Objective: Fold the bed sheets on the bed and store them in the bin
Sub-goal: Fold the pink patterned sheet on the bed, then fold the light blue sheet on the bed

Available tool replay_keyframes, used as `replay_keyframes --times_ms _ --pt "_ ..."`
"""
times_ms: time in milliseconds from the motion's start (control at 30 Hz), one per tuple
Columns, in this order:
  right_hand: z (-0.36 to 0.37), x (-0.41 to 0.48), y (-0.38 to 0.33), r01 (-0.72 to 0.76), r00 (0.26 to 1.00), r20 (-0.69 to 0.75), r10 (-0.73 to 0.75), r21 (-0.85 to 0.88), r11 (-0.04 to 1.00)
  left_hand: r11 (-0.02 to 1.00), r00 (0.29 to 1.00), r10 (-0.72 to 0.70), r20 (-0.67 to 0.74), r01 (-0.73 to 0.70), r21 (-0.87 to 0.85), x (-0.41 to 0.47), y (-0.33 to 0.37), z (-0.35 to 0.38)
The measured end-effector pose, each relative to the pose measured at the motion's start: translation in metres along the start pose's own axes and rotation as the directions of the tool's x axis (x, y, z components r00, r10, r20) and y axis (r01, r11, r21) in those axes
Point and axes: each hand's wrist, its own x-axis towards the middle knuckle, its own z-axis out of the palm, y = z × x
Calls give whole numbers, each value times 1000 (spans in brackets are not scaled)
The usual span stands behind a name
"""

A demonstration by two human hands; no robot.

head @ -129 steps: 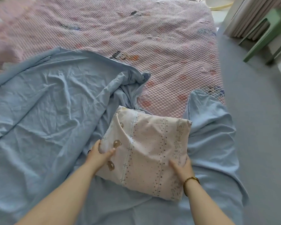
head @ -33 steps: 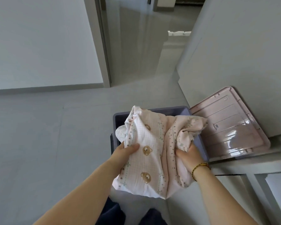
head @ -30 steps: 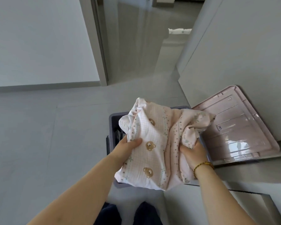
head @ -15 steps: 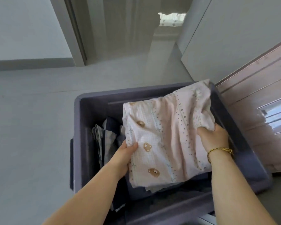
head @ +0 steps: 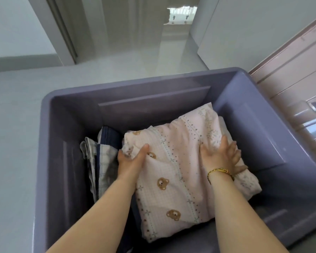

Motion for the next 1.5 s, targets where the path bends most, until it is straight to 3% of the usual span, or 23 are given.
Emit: replay_keyframes --times_ms 67,167,233,300,367,433,467,500,533,600,667,733,900,1167,1367,1500 --pt "5 3 -3 -1 1000 7 1 -38 999 998 999 14 36 -16 57 4 2 6" --pt "11 -2 -4 20 996 -87 -28 -84 996 977 984 177 -19 -173 122 3 1 13" --pt "12 -6 -3 126 969 -202 -141 -87 988 952 958 273 -85 -257 165 -1 1 11" --pt "13 -7 -6 329 918 -187 -350 -135 935 879 887 396 -238 -292 377 -4 3 8" --pt "17 0 -14 488 861 -39 -508 -227 843 656 679 682 -272 -403 638 -1 1 9" --pt "26 13 -18 506 857 60 -511 -283 815 299 473 881 23 -594 747 7 -3 21" --pt "33 18 -16 481 871 69 -486 -311 820 144 450 872 193 -613 777 13 -11 27" --pt "41 23 -11 455 884 61 -463 -337 824 54 501 808 312 -589 806 20 -20 30" --pt "48 24 -6 443 889 53 -455 -356 823 32 600 704 380 -561 827 26 -26 31" --pt "67 33 0 426 901 86 -426 -369 826 26 737 557 384 -477 878 41 -35 30" --pt "82 39 -3 421 906 129 -403 -362 832 -37 785 499 367 -404 914 54 -40 26" --pt "90 45 -11 411 912 159 -379 -355 840 -33 836 408 366 -388 921 62 -37 26" --pt "98 52 -14 417 908 226 -354 -389 822 -7 845 391 364 -393 919 75 -42 27" --pt "84 57 -21 410 886 372 -277 -349 843 -95 915 189 355 -343 935 71 -20 31" --pt "66 52 -26 410 854 471 -221 -350 842 -162 927 49 372 -360 919 56 -2 24" --pt "35 32 -38 379 858 481 -179 -360 852 -121 929 64 365 -356 927 24 32 2"
